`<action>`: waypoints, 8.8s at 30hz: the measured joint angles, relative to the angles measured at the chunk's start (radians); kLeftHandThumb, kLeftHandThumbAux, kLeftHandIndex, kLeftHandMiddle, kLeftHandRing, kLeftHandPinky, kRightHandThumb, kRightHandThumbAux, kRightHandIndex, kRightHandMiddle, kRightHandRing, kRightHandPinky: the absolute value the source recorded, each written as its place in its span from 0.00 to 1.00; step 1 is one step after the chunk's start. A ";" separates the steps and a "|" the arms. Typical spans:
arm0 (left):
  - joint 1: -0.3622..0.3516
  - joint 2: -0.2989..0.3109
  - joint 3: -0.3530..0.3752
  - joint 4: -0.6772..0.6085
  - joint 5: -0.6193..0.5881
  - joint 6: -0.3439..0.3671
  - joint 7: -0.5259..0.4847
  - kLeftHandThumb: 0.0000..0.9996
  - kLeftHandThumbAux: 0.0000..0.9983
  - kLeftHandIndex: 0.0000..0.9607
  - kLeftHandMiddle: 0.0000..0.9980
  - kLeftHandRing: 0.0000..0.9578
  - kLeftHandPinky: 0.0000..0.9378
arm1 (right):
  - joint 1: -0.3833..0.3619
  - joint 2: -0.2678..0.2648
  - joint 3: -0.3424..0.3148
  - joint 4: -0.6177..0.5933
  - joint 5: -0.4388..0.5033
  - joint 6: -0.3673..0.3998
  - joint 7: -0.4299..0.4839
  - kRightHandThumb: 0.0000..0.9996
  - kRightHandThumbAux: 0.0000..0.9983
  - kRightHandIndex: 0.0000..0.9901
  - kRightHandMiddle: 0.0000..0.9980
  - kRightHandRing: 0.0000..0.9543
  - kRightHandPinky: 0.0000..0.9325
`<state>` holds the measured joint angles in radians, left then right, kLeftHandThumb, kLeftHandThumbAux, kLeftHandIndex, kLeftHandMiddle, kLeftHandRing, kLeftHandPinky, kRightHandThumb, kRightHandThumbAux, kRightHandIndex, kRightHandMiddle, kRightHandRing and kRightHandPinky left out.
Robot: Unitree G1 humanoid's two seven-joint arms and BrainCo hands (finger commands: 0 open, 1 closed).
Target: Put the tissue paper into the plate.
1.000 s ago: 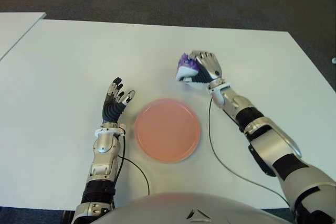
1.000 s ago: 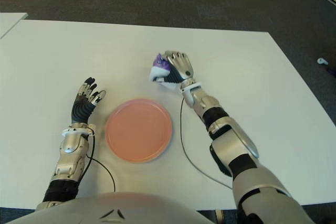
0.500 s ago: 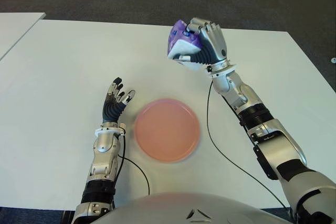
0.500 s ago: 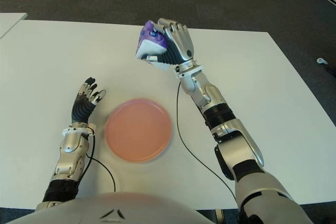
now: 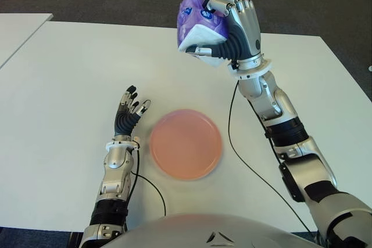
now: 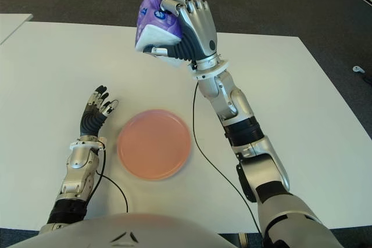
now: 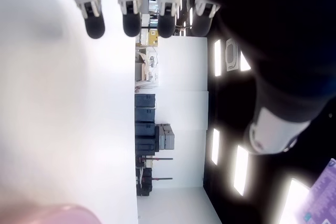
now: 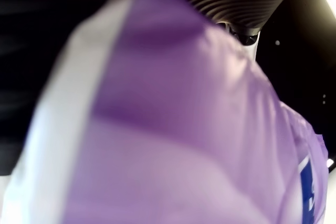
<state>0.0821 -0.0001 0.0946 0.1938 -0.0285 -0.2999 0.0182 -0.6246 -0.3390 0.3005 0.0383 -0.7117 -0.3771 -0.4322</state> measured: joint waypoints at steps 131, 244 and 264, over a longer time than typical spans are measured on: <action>-0.011 0.006 0.006 0.004 0.002 0.024 0.009 0.00 0.66 0.02 0.00 0.00 0.00 | 0.342 -0.150 0.219 -0.157 -0.159 -0.261 0.661 0.00 0.42 0.00 0.00 0.00 0.00; 0.017 0.007 0.001 -0.033 0.008 -0.020 0.005 0.00 0.65 0.05 0.03 0.00 0.00 | 0.497 0.240 -0.326 0.391 0.555 -0.061 0.270 0.04 0.59 0.00 0.00 0.00 0.00; 0.017 0.006 0.001 -0.036 0.008 -0.020 0.005 0.00 0.66 0.05 0.04 0.00 0.00 | 0.510 0.232 -0.256 0.405 0.521 -0.030 0.321 0.07 0.52 0.00 0.00 0.00 0.00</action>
<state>0.0993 0.0061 0.0953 0.1581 -0.0204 -0.3195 0.0237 -0.1151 -0.1067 0.0446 0.4429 -0.1906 -0.4071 -0.1114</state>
